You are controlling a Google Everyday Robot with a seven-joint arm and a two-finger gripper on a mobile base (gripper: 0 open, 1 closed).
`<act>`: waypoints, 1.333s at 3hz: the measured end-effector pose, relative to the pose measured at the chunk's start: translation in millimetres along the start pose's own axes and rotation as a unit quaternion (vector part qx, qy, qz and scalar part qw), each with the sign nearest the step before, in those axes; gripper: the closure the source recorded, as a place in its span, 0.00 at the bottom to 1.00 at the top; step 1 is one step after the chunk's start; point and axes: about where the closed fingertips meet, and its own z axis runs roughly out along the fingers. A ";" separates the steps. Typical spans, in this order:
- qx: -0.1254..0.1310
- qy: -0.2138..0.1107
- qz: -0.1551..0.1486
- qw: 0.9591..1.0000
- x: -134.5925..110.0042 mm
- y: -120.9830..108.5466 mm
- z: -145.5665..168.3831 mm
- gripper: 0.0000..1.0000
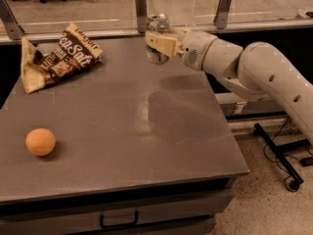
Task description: Place 7up can upright
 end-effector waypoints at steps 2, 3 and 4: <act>-0.083 0.010 -0.080 0.993 -3.3 35.1 13.1 1.00; -0.107 0.028 -0.091 0.990 15.8 48.4 12.9 1.00; -0.114 0.033 -0.081 0.990 35.4 54.3 10.8 1.00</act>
Offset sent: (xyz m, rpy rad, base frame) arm -0.0346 0.0435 -0.0129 -0.1932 -0.1515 0.2587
